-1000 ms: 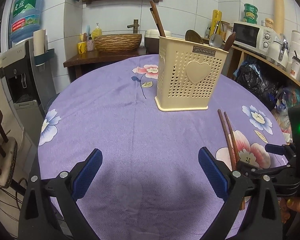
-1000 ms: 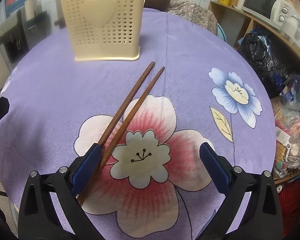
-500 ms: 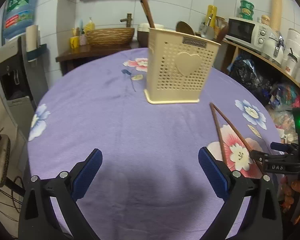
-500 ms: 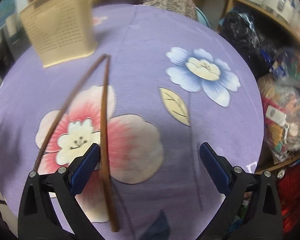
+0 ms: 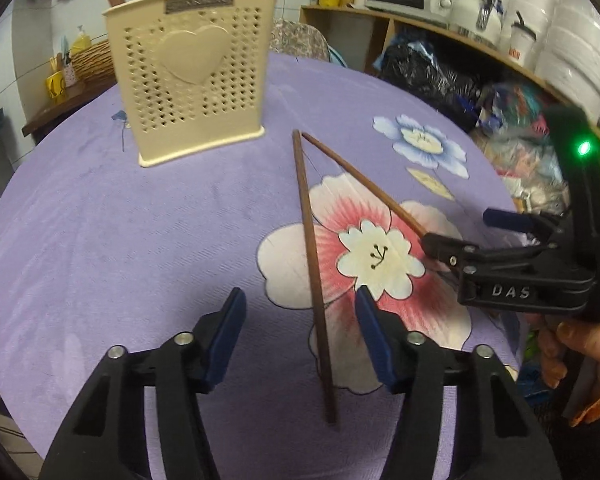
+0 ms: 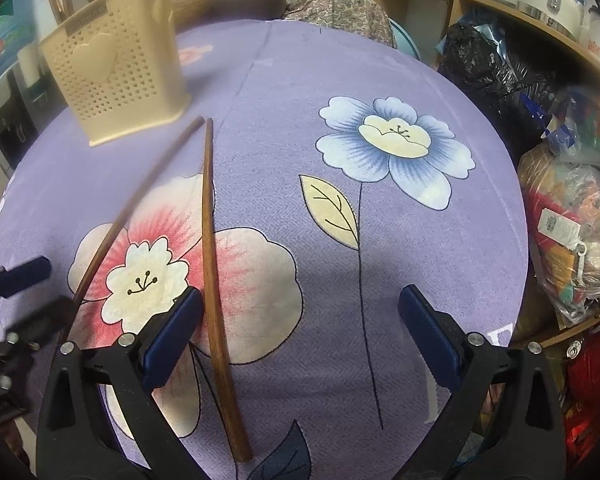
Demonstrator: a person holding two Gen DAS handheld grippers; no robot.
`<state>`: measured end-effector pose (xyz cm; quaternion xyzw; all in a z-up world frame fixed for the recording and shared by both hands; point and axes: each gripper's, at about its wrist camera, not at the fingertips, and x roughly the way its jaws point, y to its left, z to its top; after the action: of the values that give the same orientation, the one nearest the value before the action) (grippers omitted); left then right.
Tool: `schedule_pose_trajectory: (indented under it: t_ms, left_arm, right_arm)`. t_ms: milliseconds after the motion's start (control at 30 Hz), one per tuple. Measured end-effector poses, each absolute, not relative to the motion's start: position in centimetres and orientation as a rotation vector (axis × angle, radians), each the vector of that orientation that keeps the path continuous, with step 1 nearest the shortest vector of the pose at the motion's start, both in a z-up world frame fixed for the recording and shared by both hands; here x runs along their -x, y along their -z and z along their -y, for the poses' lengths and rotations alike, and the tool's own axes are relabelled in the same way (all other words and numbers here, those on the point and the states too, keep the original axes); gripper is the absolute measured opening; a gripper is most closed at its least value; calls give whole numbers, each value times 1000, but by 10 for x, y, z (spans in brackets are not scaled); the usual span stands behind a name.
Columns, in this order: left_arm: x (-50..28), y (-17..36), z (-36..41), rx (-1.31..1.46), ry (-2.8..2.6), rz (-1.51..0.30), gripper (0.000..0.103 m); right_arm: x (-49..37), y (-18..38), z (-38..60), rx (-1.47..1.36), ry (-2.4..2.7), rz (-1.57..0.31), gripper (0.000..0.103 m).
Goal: Organize utensils
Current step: 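Move both open tools to the last two brown chopsticks, then close the left tool on one brown chopstick while the right tool grasps the other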
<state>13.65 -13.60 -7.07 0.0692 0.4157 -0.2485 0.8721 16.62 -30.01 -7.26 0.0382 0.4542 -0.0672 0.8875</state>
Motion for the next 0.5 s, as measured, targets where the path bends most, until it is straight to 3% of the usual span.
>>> schedule_pose_trajectory:
  t_ms: [67, 133, 233, 500]
  left_arm:
    - [-133, 72, 140, -179, 497, -849, 45]
    - [-132, 73, 143, -220, 462, -827, 26]
    - [-136, 73, 134, -217, 431, -822, 8]
    - [-132, 70, 72, -111, 352, -844, 8]
  right_arm:
    - [-165, 73, 300, -77, 138, -940, 97]
    - [-165, 72, 299, -71, 139, -934, 97]
    - [-164, 72, 295, -51, 141, -927, 96]
    - [-164, 69, 287, -16, 145, -920, 94]
